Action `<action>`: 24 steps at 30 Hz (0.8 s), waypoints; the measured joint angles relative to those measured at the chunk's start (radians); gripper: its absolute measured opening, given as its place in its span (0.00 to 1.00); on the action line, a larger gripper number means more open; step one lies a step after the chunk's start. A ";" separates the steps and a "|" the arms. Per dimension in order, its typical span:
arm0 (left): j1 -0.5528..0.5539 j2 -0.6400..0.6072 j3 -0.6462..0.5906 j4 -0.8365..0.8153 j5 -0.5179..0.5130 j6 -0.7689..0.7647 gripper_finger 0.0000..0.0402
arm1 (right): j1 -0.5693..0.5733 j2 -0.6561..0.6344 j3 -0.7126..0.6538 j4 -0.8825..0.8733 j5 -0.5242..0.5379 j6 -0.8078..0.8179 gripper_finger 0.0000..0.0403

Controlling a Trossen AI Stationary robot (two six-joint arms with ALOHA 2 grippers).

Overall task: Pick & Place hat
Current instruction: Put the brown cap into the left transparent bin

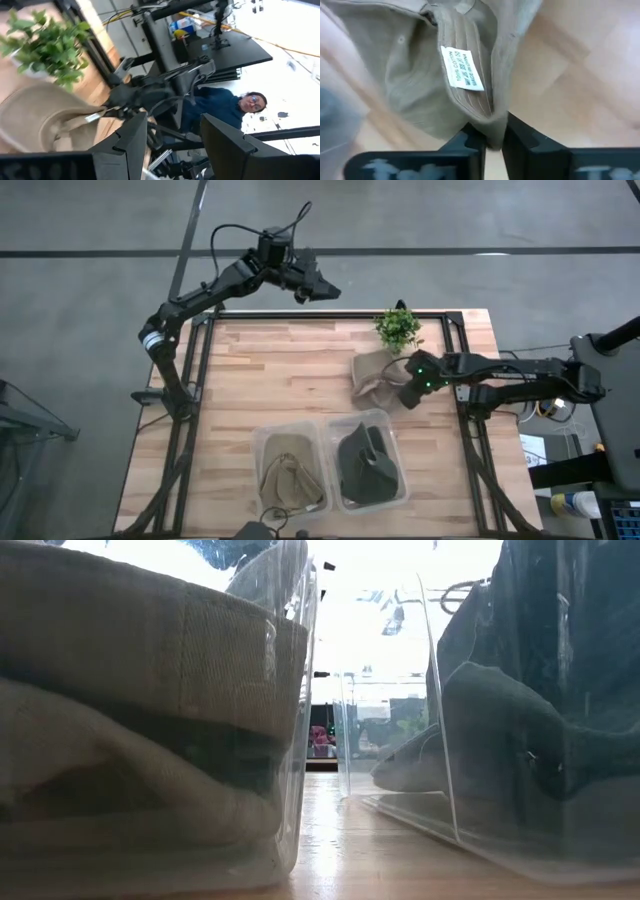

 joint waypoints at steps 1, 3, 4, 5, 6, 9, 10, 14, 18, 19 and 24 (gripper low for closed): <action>0.000 0.000 -0.001 -0.019 0.000 0.008 0.45 | 0.000 -0.017 0.001 -0.010 -0.018 0.024 0.11; 0.000 0.001 -0.001 -0.051 0.000 0.020 0.45 | 0.002 -0.047 0.001 -0.059 -0.044 0.078 0.17; 0.000 0.001 -0.001 -0.070 0.000 0.029 0.45 | 0.002 -0.061 0.001 -0.079 -0.056 0.106 0.20; 0.000 0.001 -0.001 -0.088 0.000 0.037 0.45 | 0.002 -0.076 0.001 -0.094 -0.071 0.135 0.24; 0.000 0.001 -0.001 -0.107 0.000 0.041 0.45 | 0.002 -0.092 0.001 -0.111 -0.095 0.163 0.27; 0.000 0.002 -0.001 -0.163 0.000 0.068 0.45 | 0.002 -0.135 0.000 -0.123 -0.179 0.230 0.39; -0.001 0.002 -0.001 -0.177 -0.001 0.073 0.45 | 0.002 -0.150 0.000 -0.118 -0.204 0.249 0.43; -0.015 0.012 -0.001 -0.227 -0.032 0.068 0.45 | 0.002 -0.212 0.016 -0.116 -0.294 0.317 0.54; -0.051 0.043 -0.002 -0.287 -0.039 0.056 0.45 | 0.002 -0.275 0.077 -0.116 -0.351 0.344 0.61; -0.064 0.050 -0.002 -0.302 -0.050 0.056 0.45 | 0.002 -0.288 0.096 -0.119 -0.359 0.345 0.62; -0.134 0.093 -0.002 -0.336 -0.151 0.038 0.45 | 0.002 -0.342 0.221 -0.119 -0.366 0.343 0.64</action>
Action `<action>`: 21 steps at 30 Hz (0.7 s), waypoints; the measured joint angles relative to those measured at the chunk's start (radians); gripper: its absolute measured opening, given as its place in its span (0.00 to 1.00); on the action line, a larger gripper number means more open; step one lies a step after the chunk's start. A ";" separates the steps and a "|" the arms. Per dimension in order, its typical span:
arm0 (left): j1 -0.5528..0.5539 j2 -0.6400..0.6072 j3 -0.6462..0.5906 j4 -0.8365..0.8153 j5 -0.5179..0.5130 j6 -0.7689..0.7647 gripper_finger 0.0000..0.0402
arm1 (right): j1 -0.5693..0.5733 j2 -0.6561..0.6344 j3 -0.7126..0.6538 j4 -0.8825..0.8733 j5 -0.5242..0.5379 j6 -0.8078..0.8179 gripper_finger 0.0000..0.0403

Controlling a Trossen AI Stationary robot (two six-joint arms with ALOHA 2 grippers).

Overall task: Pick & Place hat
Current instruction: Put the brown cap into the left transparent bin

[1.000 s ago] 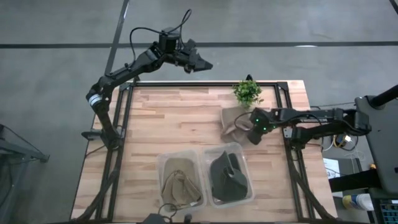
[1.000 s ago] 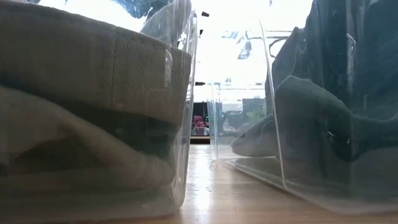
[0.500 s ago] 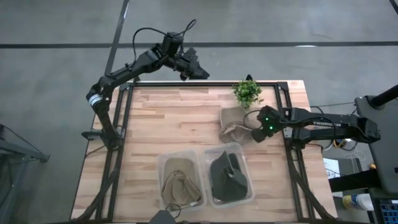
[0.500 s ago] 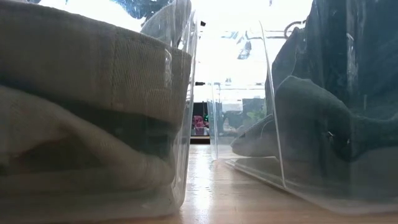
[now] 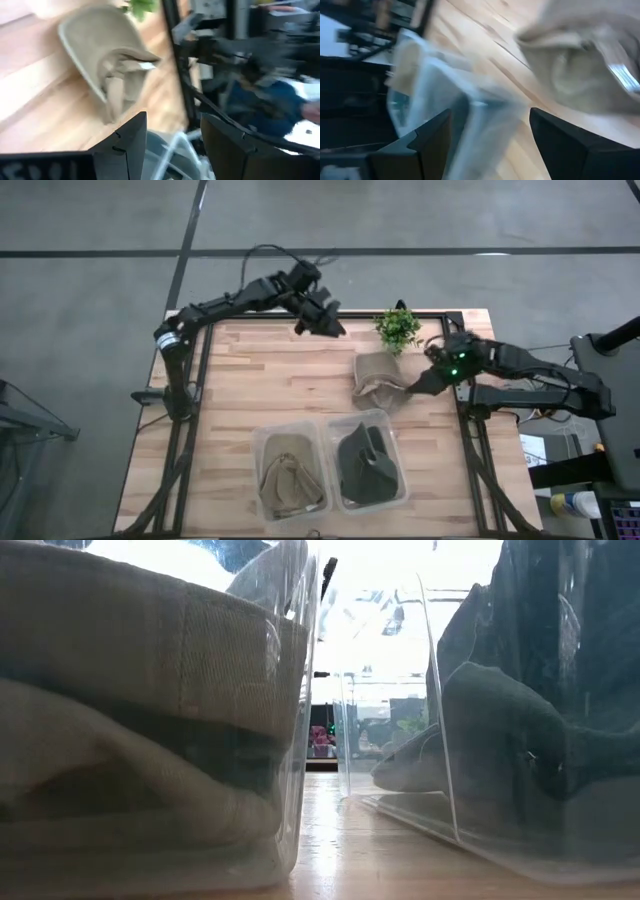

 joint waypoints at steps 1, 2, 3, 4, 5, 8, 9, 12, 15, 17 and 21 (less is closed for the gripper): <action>-0.015 0.010 0.000 0.000 -0.034 -0.001 0.45 | 0.000 -0.006 0.027 0.002 0.002 -0.008 0.64; -0.029 0.017 0.000 -0.004 -0.076 -0.002 0.45 | 0.000 -0.012 0.054 0.000 0.005 -0.017 0.64; -0.042 0.024 0.000 -0.010 -0.124 -0.007 0.45 | 0.000 -0.018 0.080 0.001 0.006 -0.028 0.64; -0.056 0.029 0.000 -0.011 -0.173 -0.012 0.45 | 0.000 -0.024 0.105 0.002 0.008 -0.041 0.63; -0.066 0.032 0.000 -0.010 -0.224 -0.017 0.45 | 0.000 -0.029 0.130 0.002 0.009 -0.056 0.63; -0.100 0.049 0.000 -0.011 -0.360 -0.053 0.45 | 0.000 -0.037 0.198 0.002 0.010 -0.099 0.62; -0.112 0.056 0.000 -0.014 -0.390 -0.067 0.45 | 0.000 -0.038 0.219 0.001 0.010 -0.112 0.62; -0.153 0.075 0.000 -0.005 -0.437 -0.122 0.45 | 0.000 -0.039 0.280 0.001 0.012 -0.144 0.62; -0.192 0.104 0.000 0.005 -0.460 -0.189 0.45 | 0.000 -0.039 0.334 0.001 0.014 -0.178 0.62; -0.216 0.126 0.000 0.004 -0.509 -0.215 0.45 | 0.000 -0.039 0.367 0.002 0.034 -0.201 0.62; -0.255 0.164 0.000 0.012 -0.598 -0.246 0.45 | 0.000 -0.038 0.417 0.002 0.047 -0.256 0.62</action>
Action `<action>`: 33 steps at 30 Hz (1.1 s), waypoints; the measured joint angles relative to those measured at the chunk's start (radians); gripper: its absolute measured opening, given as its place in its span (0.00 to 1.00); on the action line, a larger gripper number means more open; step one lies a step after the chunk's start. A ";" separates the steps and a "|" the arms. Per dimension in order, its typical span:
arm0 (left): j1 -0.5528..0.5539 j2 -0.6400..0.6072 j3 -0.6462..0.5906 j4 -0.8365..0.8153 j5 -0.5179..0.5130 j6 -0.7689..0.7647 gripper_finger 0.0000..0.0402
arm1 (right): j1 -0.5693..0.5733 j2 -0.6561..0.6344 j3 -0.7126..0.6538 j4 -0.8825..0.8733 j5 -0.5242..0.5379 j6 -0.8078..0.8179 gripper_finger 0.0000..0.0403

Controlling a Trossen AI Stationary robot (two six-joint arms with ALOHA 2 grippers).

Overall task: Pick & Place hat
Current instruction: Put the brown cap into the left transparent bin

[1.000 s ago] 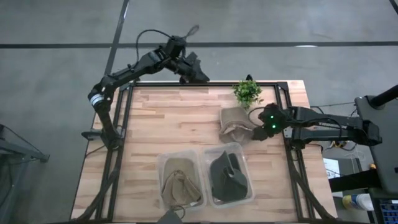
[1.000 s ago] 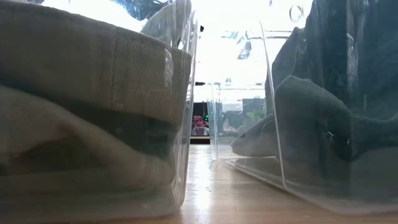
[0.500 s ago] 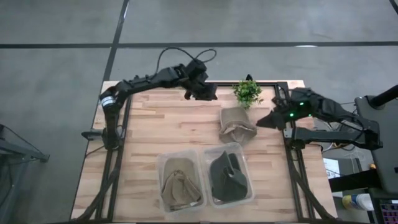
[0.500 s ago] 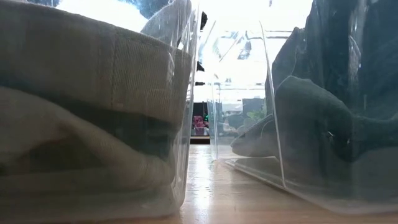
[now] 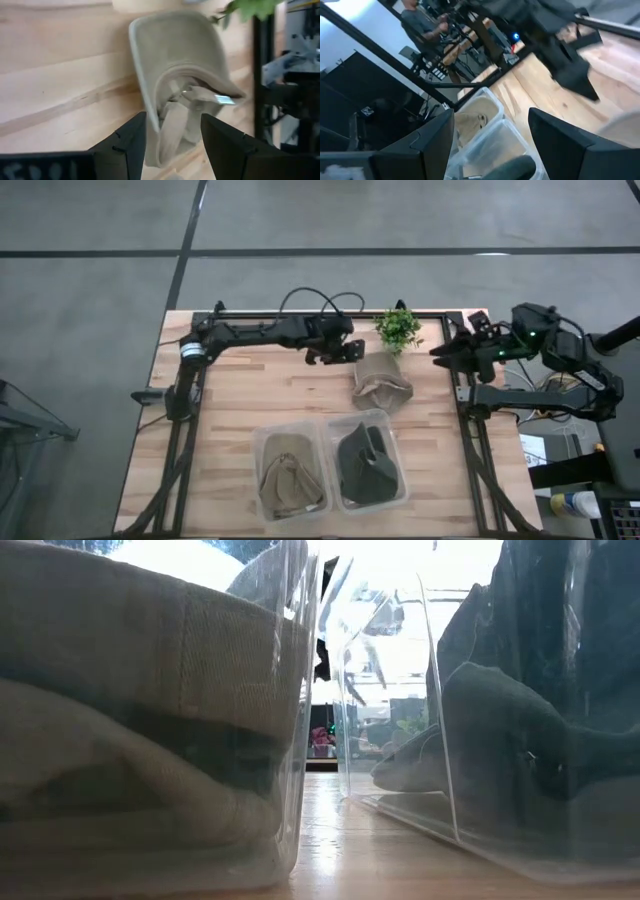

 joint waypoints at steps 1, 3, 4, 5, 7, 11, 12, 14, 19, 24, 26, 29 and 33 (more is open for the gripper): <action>-0.004 0.013 0.000 0.002 -0.008 -0.013 0.45 | 0.000 0.000 0.010 0.000 0.000 -0.010 0.62; -0.010 0.041 0.000 0.003 -0.014 -0.039 0.45 | 0.000 0.000 0.029 0.000 0.000 -0.030 0.62; -0.011 0.053 0.000 0.006 -0.016 -0.053 0.45 | 0.000 -0.002 0.035 0.000 0.000 -0.039 0.62; -0.014 0.064 0.000 0.011 -0.017 -0.068 0.45 | 0.000 -0.003 0.040 -0.001 -0.001 -0.046 0.62; -0.025 0.087 0.000 0.051 -0.017 -0.090 0.45 | 0.000 -0.004 0.050 -0.001 -0.001 -0.064 0.62; -0.038 0.139 0.000 0.161 -0.015 -0.140 0.45 | 0.000 -0.009 0.055 0.002 -0.001 -0.076 0.62; -0.039 0.151 0.000 0.171 -0.014 -0.156 0.45 | 0.000 -0.010 0.055 0.002 -0.001 -0.080 0.62; -0.041 0.166 0.000 0.166 -0.012 -0.171 0.45 | 0.000 -0.010 0.056 0.002 -0.001 -0.091 0.62; -0.041 0.167 0.000 0.105 -0.011 -0.158 0.45 | 0.000 -0.010 0.056 0.002 -0.002 -0.112 0.62; -0.040 0.156 0.000 0.089 -0.036 -0.150 0.45 | 0.000 -0.007 0.056 0.006 -0.002 -0.120 0.62; -0.036 0.155 0.001 0.108 -0.059 -0.149 0.45 | 0.000 -0.006 0.055 0.006 -0.002 -0.122 0.62; -0.030 0.170 0.001 0.144 -0.060 -0.155 0.45 | 0.000 -0.006 0.054 0.006 -0.001 -0.126 0.62; -0.031 0.200 0.001 0.149 -0.017 -0.169 0.45 | 0.000 -0.006 0.053 0.007 0.000 -0.126 0.62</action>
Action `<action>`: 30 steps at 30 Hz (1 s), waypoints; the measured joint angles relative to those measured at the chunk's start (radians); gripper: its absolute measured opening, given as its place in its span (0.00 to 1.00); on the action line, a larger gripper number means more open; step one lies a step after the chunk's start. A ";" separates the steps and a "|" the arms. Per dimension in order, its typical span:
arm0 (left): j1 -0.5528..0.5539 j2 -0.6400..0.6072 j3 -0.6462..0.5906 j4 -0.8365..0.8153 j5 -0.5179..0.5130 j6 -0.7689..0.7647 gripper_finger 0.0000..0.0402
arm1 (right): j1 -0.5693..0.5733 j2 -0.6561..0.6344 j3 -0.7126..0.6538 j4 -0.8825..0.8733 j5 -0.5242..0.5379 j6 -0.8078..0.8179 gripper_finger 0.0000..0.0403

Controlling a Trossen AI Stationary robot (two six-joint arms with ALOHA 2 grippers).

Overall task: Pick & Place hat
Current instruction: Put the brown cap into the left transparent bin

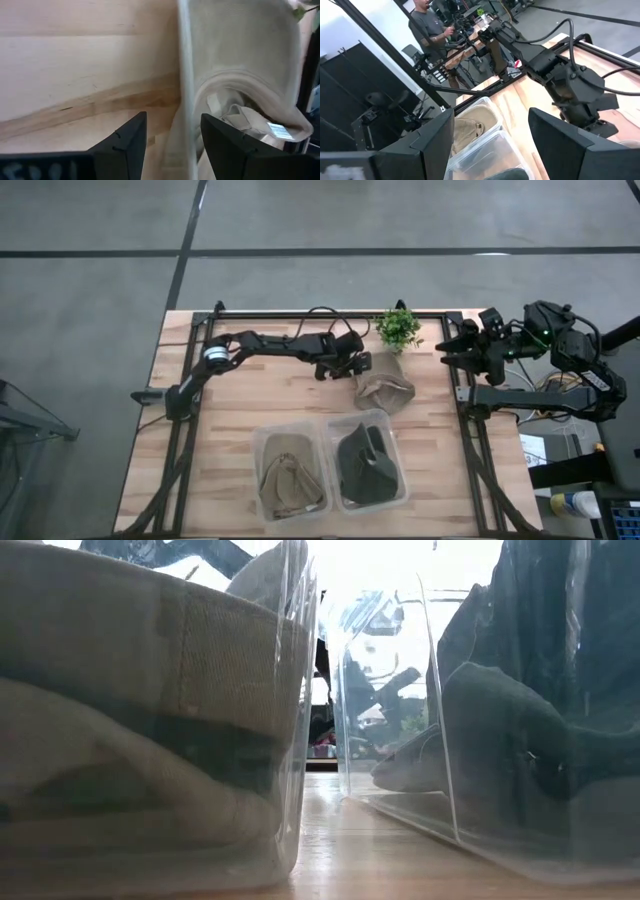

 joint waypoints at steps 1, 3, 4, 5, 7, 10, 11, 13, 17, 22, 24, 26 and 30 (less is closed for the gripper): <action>0.000 0.004 0.000 0.000 0.001 0.001 0.45 | 0.000 0.000 -0.001 0.000 0.004 0.000 0.62; 0.003 0.005 0.000 0.002 0.000 0.005 0.45 | 0.000 0.000 -0.001 0.000 0.015 -0.001 0.62; 0.005 0.005 0.000 0.008 0.000 0.009 0.44 | 0.000 0.001 -0.001 0.000 0.016 0.000 0.62; 0.007 0.005 0.000 0.016 0.000 0.014 0.43 | 0.000 0.003 -0.001 0.000 0.017 0.000 0.62; 0.013 0.005 0.000 0.027 0.000 0.029 0.39 | 0.000 0.004 -0.001 0.000 0.018 0.000 0.62; 0.021 0.005 0.000 0.029 0.000 0.044 0.26 | 0.000 0.005 -0.004 0.001 0.018 0.000 0.62; 0.022 0.005 0.000 0.029 0.001 0.051 0.21 | 0.000 0.007 -0.004 0.001 0.018 0.000 0.62; 0.025 0.006 0.000 0.029 0.001 0.057 0.09 | 0.000 0.008 -0.004 0.001 0.019 0.000 0.62; 0.032 0.006 0.000 0.031 0.005 0.066 0.03 | 0.000 0.016 -0.004 0.001 0.019 0.000 0.62; 0.033 -0.007 0.000 0.025 0.055 0.088 0.01 | 0.000 0.025 -0.004 0.001 0.019 -0.004 0.62; 0.033 -0.024 -0.001 0.013 0.081 0.101 0.01 | 0.000 0.028 -0.004 0.000 0.020 -0.014 0.62; 0.033 -0.047 -0.001 -0.019 0.096 0.118 0.01 | 0.000 0.030 -0.004 0.001 0.020 -0.022 0.62; 0.034 -0.099 -0.001 -0.126 0.077 0.174 0.01 | 0.000 0.033 -0.004 0.000 0.021 -0.041 0.62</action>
